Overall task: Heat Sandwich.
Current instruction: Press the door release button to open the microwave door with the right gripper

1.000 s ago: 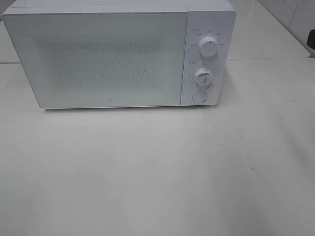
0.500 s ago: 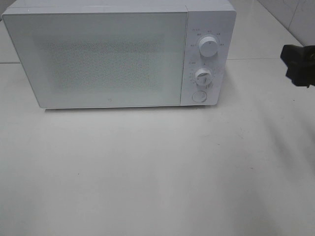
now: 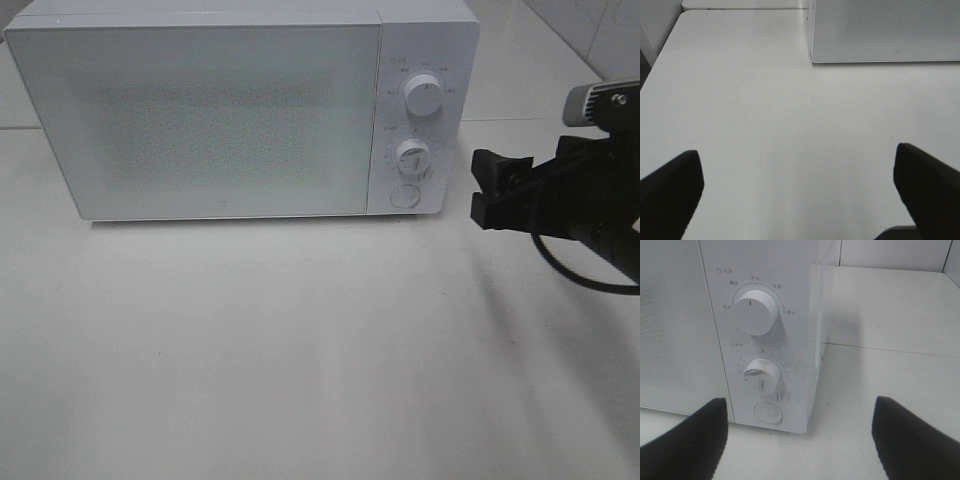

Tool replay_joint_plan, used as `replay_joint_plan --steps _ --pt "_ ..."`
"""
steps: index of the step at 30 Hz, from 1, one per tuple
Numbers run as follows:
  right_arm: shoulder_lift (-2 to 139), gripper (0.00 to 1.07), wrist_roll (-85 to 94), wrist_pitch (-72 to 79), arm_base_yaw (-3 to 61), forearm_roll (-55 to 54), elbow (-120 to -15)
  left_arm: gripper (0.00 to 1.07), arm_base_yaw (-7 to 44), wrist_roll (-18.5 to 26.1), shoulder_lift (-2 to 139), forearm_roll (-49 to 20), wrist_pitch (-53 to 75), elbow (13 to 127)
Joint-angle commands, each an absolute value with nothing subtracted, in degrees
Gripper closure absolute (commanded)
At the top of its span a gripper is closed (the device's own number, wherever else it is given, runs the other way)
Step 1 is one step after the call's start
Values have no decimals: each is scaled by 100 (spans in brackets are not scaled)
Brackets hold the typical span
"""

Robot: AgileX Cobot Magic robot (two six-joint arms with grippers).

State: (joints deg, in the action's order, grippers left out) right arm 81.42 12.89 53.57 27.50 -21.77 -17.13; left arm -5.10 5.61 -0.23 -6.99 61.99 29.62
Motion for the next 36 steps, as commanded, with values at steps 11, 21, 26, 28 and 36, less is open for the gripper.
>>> replay_joint_plan --steps 11,21,26,28,36 --pt "9322 31 1650 6515 4263 -4068 -1862 9 -476 527 -138 -751 6148 2956" --pt "9798 31 1696 6440 4687 -4297 -2235 9 -476 527 -138 -751 6148 2956" --pt "9849 31 1702 6325 4744 -4406 -2361 9 -476 527 -138 -751 6148 2956" --pt "9849 31 1707 6325 4744 -4423 -2366 9 -476 527 -138 -751 6148 2956" --pt "9849 31 682 6194 4744 -4423 -2366 9 -476 527 -138 -751 6148 2956"
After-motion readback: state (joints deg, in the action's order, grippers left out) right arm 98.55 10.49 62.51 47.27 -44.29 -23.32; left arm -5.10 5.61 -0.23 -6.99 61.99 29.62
